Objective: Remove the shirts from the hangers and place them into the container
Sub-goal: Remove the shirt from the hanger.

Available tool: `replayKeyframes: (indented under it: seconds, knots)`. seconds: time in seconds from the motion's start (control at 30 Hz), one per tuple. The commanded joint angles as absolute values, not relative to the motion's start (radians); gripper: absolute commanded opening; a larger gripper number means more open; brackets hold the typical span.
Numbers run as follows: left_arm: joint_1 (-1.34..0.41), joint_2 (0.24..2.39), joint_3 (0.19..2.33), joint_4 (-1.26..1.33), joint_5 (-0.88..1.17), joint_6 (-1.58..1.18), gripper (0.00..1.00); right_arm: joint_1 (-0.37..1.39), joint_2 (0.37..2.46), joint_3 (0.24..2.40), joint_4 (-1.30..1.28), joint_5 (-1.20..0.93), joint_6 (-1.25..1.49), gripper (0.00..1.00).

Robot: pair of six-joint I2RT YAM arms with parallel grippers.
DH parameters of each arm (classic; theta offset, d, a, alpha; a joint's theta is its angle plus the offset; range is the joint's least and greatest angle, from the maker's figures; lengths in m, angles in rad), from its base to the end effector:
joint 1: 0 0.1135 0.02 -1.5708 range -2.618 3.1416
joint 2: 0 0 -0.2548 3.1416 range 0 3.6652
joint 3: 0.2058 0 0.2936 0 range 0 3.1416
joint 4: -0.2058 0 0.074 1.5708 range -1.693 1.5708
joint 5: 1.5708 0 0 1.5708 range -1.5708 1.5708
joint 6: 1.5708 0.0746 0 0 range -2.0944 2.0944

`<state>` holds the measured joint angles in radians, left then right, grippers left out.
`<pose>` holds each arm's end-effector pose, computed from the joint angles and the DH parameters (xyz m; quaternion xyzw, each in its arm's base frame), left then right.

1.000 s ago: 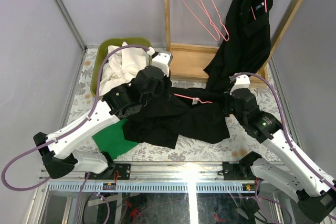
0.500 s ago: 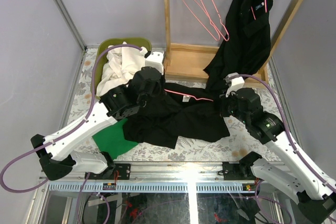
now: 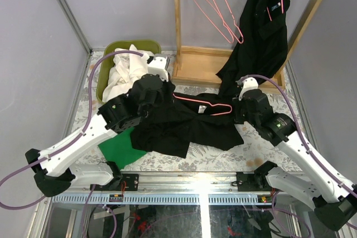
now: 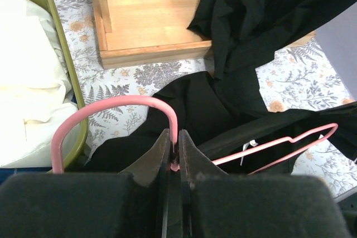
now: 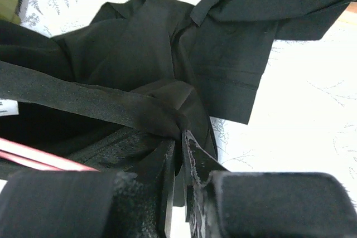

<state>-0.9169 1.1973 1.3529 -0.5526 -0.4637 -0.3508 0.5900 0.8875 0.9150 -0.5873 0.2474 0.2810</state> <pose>0.2281 -0.2428 0.4001 0.1042 0.8137 -0.1650 0.5476 0.2335 0.1344 0.3013 -0.0746 0.8671 0.1048 0.4812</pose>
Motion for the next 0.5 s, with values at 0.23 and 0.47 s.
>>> replayKeyframes:
  seconds: [0.23, 0.47]
  knots:
    - [-0.916, 1.146, 1.349, -0.459, -0.443, -0.309, 0.00, 0.591, 0.637, 0.804, -0.375, 0.117, 0.175, 0.46]
    - [-0.916, 1.106, 1.307, -0.405, -0.396, -0.259, 0.00, 0.591, 0.507, 0.710, -0.402, 0.115, 0.056, 0.64]
